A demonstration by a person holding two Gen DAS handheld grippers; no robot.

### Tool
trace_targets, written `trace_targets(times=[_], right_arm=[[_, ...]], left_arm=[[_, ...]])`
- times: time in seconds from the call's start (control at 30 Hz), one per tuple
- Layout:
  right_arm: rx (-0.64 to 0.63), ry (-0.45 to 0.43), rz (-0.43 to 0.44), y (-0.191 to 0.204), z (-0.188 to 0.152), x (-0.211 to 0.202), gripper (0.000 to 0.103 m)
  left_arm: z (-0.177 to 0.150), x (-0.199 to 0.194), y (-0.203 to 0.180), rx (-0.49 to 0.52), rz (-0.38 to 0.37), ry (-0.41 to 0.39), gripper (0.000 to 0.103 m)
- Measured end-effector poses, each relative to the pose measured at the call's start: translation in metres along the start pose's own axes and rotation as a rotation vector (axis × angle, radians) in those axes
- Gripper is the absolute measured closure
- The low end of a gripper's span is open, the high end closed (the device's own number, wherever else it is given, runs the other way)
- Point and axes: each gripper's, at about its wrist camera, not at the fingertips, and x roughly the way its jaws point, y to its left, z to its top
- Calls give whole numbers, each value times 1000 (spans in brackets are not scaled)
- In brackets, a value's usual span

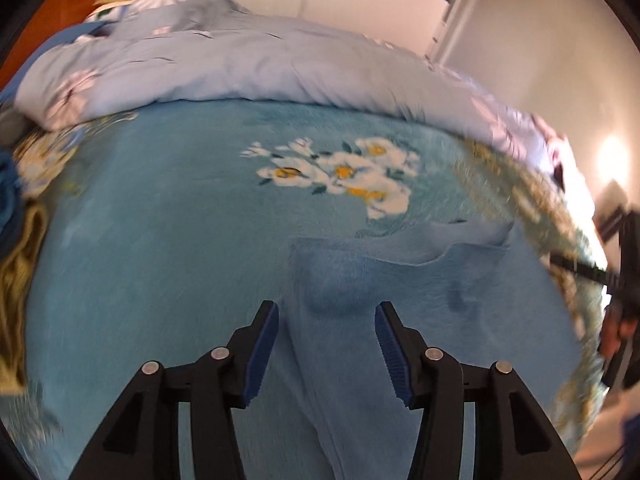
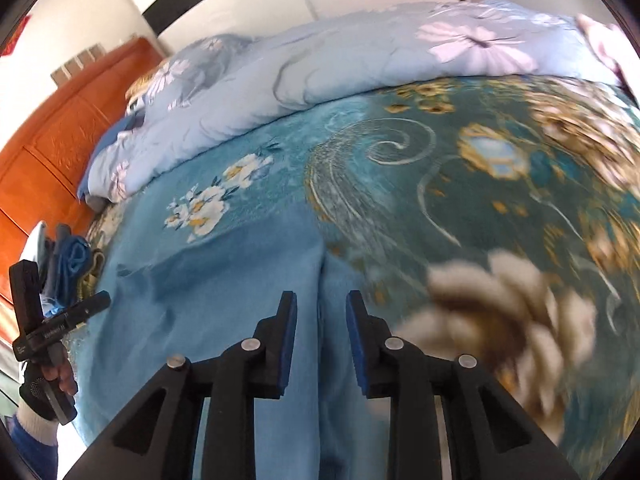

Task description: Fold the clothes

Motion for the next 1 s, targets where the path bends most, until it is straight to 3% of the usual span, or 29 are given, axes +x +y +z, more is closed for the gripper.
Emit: trace_targets(times=[0.17, 0.23, 0.3, 0.37, 0.4, 0.5, 0.53, 0.67, 1.0], right_arm=[[1, 41, 5, -4, 24, 35, 76], [9, 57, 28, -6, 29, 44, 76], [16, 62, 59, -7, 31, 49, 76], [15, 66, 88, -6, 31, 50, 76], [11, 67, 97, -5, 31, 49, 77], [-14, 40, 94, -1, 30, 43, 96], [-12, 26, 93, -1, 31, 40, 98], [18, -19, 95, -7, 35, 32, 100], [58, 42, 58, -20, 30, 59, 100]], left_arm=[[3, 17, 1, 12, -18, 7, 51], [2, 18, 2, 9, -39, -9, 62], [3, 20, 6, -11, -60, -7, 85], [3, 21, 10, -35, -85, -11, 95], [3, 19, 13, -56, -108, -24, 95], [2, 11, 14, -76, -110, -76, 96], [2, 9, 14, -80, -106, -91, 96], [4, 6, 28, -160, -122, -135, 96], [-2, 30, 37, -189, -106, -67, 96]])
